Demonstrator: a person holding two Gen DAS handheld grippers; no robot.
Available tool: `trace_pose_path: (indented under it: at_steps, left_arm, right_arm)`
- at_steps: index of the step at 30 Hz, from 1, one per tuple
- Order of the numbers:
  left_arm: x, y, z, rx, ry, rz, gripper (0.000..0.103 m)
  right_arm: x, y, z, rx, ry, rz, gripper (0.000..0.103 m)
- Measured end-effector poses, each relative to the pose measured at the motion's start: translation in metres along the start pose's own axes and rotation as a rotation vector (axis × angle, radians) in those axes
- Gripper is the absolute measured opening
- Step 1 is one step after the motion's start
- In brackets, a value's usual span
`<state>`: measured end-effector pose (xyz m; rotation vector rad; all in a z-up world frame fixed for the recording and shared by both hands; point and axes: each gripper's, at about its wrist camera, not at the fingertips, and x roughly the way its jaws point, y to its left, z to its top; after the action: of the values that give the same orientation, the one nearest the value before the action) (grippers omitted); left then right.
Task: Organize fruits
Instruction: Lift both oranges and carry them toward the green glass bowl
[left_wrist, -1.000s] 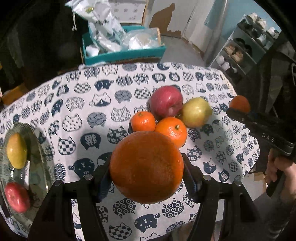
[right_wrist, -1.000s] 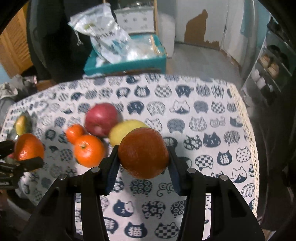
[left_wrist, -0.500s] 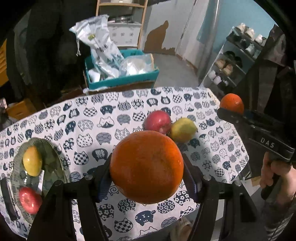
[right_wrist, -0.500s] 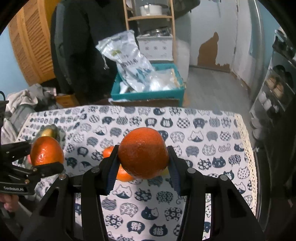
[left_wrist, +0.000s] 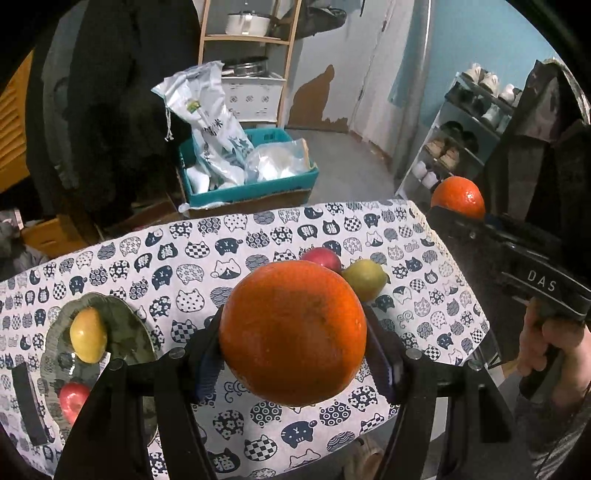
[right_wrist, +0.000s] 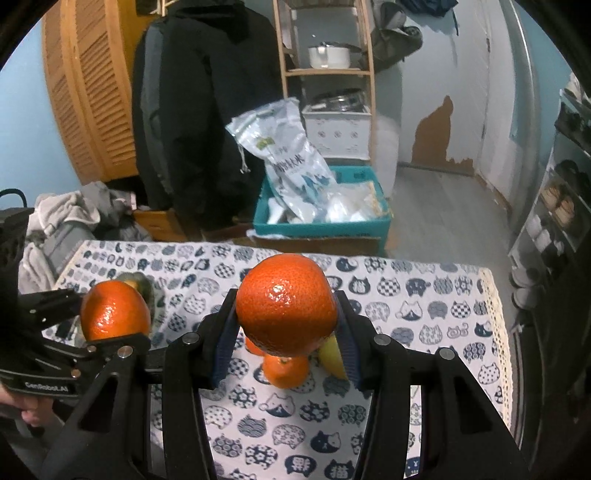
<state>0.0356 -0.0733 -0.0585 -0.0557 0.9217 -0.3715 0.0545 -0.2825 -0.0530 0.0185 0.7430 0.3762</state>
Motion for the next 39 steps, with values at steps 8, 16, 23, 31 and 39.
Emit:
trace_pose_path:
  at_steps: [8,16,23,31,39]
  left_arm:
    - [-0.014,0.014,0.0,-0.023,-0.025,0.009,0.069]
    - [-0.019,0.032,-0.002,-0.057,-0.03,0.024,0.069]
    - [-0.024,0.053,-0.008,-0.092,-0.032,0.045,0.069]
    - [-0.029,0.084,-0.02,-0.146,-0.032,0.078,0.069]
    - [-0.029,0.121,-0.035,-0.213,-0.015,0.121,0.069]
  right_arm:
    - [-0.005,0.018,0.009,-0.021,-0.019,0.034,0.048]
    - [0.001,0.04,0.019,-0.052,-0.019,0.069,0.048]
    - [0.017,0.067,0.027,-0.087,0.001,0.108,0.048]
    - [0.037,0.101,0.032,-0.128,0.035,0.146,0.048]
    - [0.065,0.131,0.035,-0.152,0.082,0.179,0.048]
